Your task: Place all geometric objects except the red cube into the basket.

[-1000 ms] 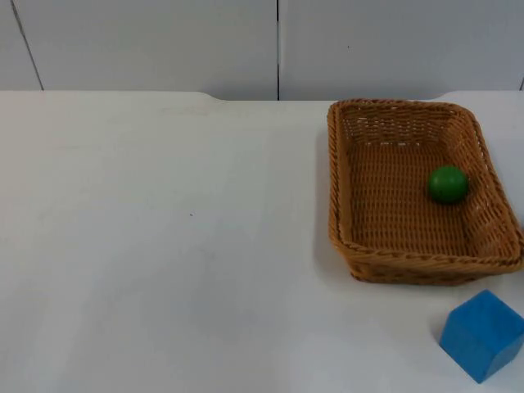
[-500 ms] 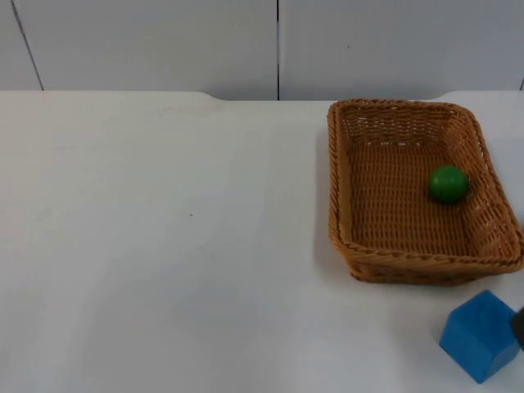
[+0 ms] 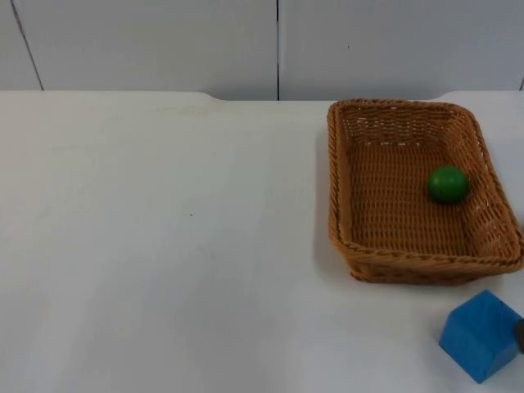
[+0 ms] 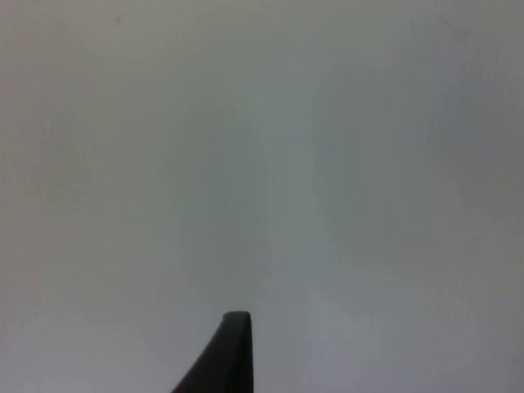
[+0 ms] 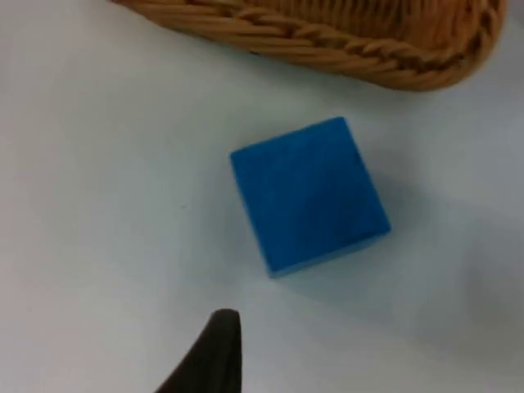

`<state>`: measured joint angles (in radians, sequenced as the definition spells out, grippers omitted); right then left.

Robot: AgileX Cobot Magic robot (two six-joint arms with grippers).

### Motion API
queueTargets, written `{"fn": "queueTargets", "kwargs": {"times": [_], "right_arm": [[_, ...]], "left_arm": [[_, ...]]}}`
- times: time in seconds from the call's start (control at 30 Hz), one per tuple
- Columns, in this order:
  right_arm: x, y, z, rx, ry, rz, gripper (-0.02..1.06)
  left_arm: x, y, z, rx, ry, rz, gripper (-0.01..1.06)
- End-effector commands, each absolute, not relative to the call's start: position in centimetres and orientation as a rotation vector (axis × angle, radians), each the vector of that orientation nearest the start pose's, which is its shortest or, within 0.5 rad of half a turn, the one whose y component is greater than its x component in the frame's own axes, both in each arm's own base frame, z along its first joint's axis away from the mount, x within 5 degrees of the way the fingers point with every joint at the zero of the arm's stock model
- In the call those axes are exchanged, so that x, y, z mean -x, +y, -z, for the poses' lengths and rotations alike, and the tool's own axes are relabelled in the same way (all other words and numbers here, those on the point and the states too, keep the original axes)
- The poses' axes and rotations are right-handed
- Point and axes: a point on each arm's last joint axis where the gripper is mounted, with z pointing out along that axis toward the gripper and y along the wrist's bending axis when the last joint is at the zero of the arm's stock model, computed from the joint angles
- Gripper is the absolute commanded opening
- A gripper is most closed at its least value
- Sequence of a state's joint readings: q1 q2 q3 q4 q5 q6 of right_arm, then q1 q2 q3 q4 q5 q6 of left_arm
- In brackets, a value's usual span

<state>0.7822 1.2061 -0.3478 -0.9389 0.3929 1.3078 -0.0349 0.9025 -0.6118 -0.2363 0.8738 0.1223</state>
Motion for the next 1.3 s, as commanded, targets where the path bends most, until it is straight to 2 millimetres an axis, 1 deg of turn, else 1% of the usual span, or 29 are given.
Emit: {"fn": "queueTargets", "kwargs": {"times": [0.0, 0.03, 0.07, 0.23, 0.27, 0.43, 0.47, 0.57, 0.67, 0.77, 0.83, 0.87, 0.9, 0.93, 1.0, 1.03, 1.07, 1.1, 1.13, 1.17, 1.27], "right_arm": [[-14.7, 11.4, -15.8, 0.428, 2.486, -0.122, 1.02], [-14.7, 11.4, -15.8, 0.428, 2.486, -0.122, 1.02], [-15.0, 11.8, -15.0, 0.446, 2.510, -0.111, 1.02], [-16.4, 13.0, -12.6, 0.556, 2.555, -0.010, 1.02], [-16.4, 13.0, -12.6, 0.556, 2.555, -0.010, 1.02], [-18.3, 14.3, -10.9, 0.576, 2.540, 0.073, 1.02], [-18.3, 14.3, -10.9, 0.576, 2.540, 0.073, 1.02], [-18.7, 14.7, -10.0, 0.578, 2.548, 0.076, 1.02], [-18.9, 14.7, -9.8, 0.566, 2.538, 0.087, 1.02], [-19.0, 14.7, -9.8, 0.553, 2.524, 0.077, 0.97], [-19.0, 14.7, -9.8, 0.539, 2.524, 0.074, 0.88], [-19.0, 14.7, -9.8, 0.539, 2.524, 0.074, 0.88], [-19.0, 14.7, -9.8, 0.533, 2.525, 0.072, 0.82], [-19.0, 14.7, -9.8, 0.528, 2.526, 0.071, 0.74], [-19.0, 14.7, -9.9, 0.524, 2.524, 0.068, 0.53], [-18.9, 14.8, -10.0, 0.528, 2.519, 0.063, 0.39], [-18.9, 14.8, -10.0, 0.528, 2.519, 0.063, 0.39], [-18.9, 15.0, -10.3, 0.530, 2.520, 0.034, 0.18], [-18.8, 15.1, -10.4, 0.534, 2.523, 0.011, 0.12], [-18.6, 15.3, -10.7, 0.540, 2.526, -0.026, 0.01], [-18.0, 15.4, -12.2, 0.532, 2.506, -0.136, 0.00]], "left_arm": [[-14.8, -2.2, -26.2, -0.051, 2.610, 0.271, 1.02], [-14.8, -2.2, -26.2, -0.051, 2.610, 0.271, 1.02], [-14.8, -2.2, -26.2, -0.051, 2.610, 0.271, 1.02], [-14.8, -2.2, -26.2, -0.051, 2.610, 0.271, 1.02], [-14.8, -2.2, -26.2, -0.051, 2.610, 0.271, 1.02], [-14.8, -2.2, -26.2, -0.051, 2.610, 0.271, 1.02], [-14.8, -2.2, -26.2, -0.051, 2.610, 0.271, 1.02], [-14.8, -2.2, -26.2, -0.051, 2.610, 0.271, 1.02], [-14.8, -2.2, -26.1, -0.050, 2.612, 0.271, 1.02], [-14.8, -2.2, -26.1, -0.050, 2.612, 0.271, 1.02], [-14.8, -2.2, -26.1, -0.050, 2.612, 0.271, 1.02], [-14.8, -2.2, -26.1, -0.050, 2.612, 0.271, 1.02], [-14.8, -2.2, -26.1, -0.050, 2.612, 0.271, 1.02], [-14.8, -2.2, -26.1, -0.050, 2.612, 0.271, 1.02], [-14.8, -2.2, -26.1, -0.050, 2.612, 0.271, 1.02], [-14.8, -2.2, -26.1, -0.050, 2.612, 0.271, 1.02], [-14.8, -2.2, -26.1, -0.050, 2.612, 0.271, 1.02], [-14.8, -2.2, -26.1, -0.050, 2.612, 0.271, 1.02], [-14.8, -2.2, -26.1, -0.050, 2.612, 0.271, 1.02], [-14.8, -2.2, -26.1, -0.050, 2.612, 0.271, 1.02], [-14.8, -2.2, -26.1, -0.050, 2.612, 0.271, 1.02]]}}
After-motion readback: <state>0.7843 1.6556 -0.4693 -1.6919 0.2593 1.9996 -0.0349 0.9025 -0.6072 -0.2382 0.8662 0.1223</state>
